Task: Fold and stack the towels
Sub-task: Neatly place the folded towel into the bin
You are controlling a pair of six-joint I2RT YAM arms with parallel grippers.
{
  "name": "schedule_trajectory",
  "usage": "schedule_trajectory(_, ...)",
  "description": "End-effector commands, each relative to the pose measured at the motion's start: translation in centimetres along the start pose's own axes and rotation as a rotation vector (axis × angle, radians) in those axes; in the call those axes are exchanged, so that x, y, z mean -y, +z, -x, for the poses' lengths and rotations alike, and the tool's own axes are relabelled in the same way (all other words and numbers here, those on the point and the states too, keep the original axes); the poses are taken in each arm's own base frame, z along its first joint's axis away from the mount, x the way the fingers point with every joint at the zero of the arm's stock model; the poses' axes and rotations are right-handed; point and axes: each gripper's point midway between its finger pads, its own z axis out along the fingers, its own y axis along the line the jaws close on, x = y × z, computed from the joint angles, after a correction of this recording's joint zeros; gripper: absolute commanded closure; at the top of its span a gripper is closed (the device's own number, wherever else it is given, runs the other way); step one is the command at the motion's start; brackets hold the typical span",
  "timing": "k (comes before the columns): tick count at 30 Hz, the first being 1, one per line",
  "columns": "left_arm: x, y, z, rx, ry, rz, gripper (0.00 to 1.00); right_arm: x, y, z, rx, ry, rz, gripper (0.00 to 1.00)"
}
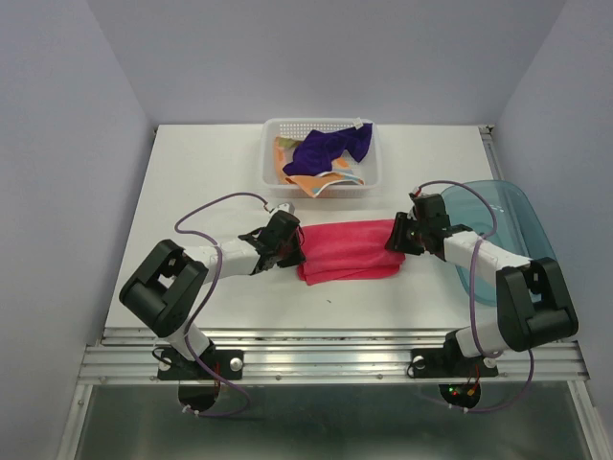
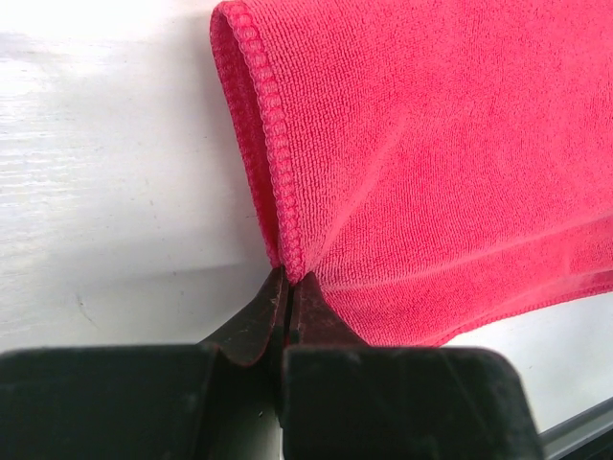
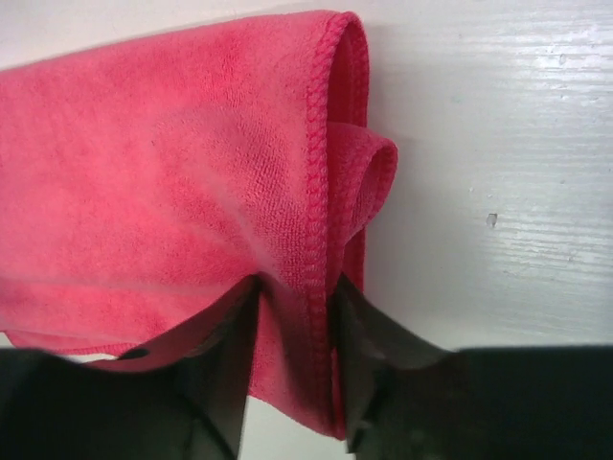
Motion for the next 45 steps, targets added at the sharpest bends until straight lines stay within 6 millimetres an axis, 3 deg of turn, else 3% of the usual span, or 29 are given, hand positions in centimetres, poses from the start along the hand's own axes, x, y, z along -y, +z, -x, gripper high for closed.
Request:
schedule_trajectory(1,-2.1,-0.5,-0.7,-0.02,0.051,0.045,1.0,0.3,-0.1,1.5,0.066,-0.007,-0.031,0.51)
schedule_trajectory(4,-1.5,-0.5,-0.9,-0.035,0.07,0.008,1.0,0.7,-0.1,1.7,0.068,-0.016,-0.054,0.42)
schedule_trajectory(9,-1.4,-0.4,-0.9,-0.035,0.073,0.004,1.0,1.1,0.7,1.6,0.055,-0.038,-0.071,0.36)
schedule_trajectory(17,-1.1,-0.4,-1.0,-0.039,0.075,-0.008,1.0,-0.6,3.3,0.0,-0.009,-0.103,-0.097,0.38)
schedule_trajectory(25,-1.0,-0.4,-0.7,-0.033,0.065,-0.01,1.0,1.1,3.4,-2.6,-0.03,-0.088,-0.29,0.65)
schedule_trajectory(26,-0.9,-0.4,-0.6,-0.03,0.064,-0.011,1.0,1.1,3.4,-2.6,-0.021,-0.104,-0.317,0.75)
schedule_trajectory(30,-0.7,-0.5,-0.3,-0.021,0.068,-0.018,1.0,-0.2,3.3,-1.7,0.016,-0.145,-0.302,0.99)
schedule_trajectory(31,-0.6,-0.6,-0.2,-0.017,0.069,-0.019,1.0,-0.6,3.1,-1.4,0.024,-0.17,-0.283,0.99)
schedule_trajectory(34,-0.3,-0.9,0.0,-0.005,0.074,-0.034,0.85,-1.9,1.4,1.8,0.144,-0.19,-0.269,0.99)
schedule_trajectory(37,0.6,-1.9,0.8,0.029,0.075,-0.077,0.57,-2.1,-1.1,4.7,0.258,-0.178,-0.3,0.99)
schedule_trajectory(41,1.5,-3.2,2.0,0.075,0.081,-0.115,0.3,-1.7,-4.4,7.7,0.361,-0.19,-0.381,0.99)
schedule_trajectory(43,1.9,-4.0,2.6,0.104,0.079,-0.127,0.21,-1.1,-6.3,9.1,0.408,-0.192,-0.445,0.99)
schedule_trajectory(45,2.0,-4.4,2.8,0.116,0.079,-0.134,0.18,-0.9,-7.4,10.0,0.44,-0.178,-0.479,0.99)
